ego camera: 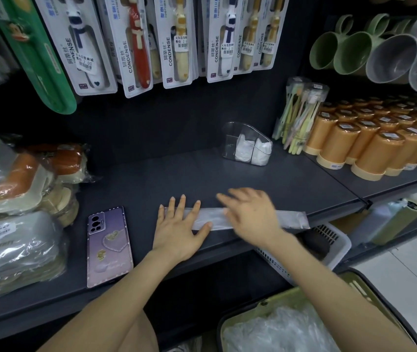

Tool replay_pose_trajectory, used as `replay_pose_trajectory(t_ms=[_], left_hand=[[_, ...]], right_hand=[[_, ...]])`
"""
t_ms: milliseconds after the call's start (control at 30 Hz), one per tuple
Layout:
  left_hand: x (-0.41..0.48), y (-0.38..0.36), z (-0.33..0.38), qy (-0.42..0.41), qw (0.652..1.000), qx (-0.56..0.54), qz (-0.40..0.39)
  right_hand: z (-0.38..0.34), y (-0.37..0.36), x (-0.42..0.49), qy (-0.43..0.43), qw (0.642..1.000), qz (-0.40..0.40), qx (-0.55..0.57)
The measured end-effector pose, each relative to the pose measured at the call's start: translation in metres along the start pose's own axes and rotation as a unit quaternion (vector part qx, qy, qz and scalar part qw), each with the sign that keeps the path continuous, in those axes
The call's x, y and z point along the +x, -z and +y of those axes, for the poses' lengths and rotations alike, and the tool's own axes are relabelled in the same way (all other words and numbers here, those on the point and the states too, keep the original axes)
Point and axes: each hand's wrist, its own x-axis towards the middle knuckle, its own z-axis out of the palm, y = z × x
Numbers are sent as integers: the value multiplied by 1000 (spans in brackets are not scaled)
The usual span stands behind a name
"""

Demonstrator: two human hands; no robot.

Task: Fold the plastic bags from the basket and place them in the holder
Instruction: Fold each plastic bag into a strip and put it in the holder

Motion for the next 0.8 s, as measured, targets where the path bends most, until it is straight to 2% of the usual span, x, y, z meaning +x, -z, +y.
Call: replay_pose_trajectory(t_ms=[67, 133, 300, 400, 467, 567, 667, 800], left_hand=[[0, 0, 0, -2, 1000, -10, 0], [0, 0, 0, 3, 1000, -10, 0], [-1, 2, -1, 0, 1000, -1, 1], [0, 1, -1, -1, 1000, 4, 2], [0, 1, -1, -3, 1000, 2, 1], [0, 1, -2, -6, 1000, -2, 0], [3, 4, -5, -13, 1000, -21, -1], [15, 16, -14, -49, 997, -66, -8]], right_hand=[[-18, -10, -4, 32, 992, -123, -15], [-16, -12, -13, 3, 973, -229, 17], [44, -2, -45, -98, 966, -240, 6], [67, 10, -52, -123, 955, -269, 25], [71, 14, -47, -149, 955, -250, 64], [80, 20, -46, -218, 969, -103, 43], [85, 27, -56, -272, 955, -117, -1], [77, 34, -72, -377, 919, -80, 86]])
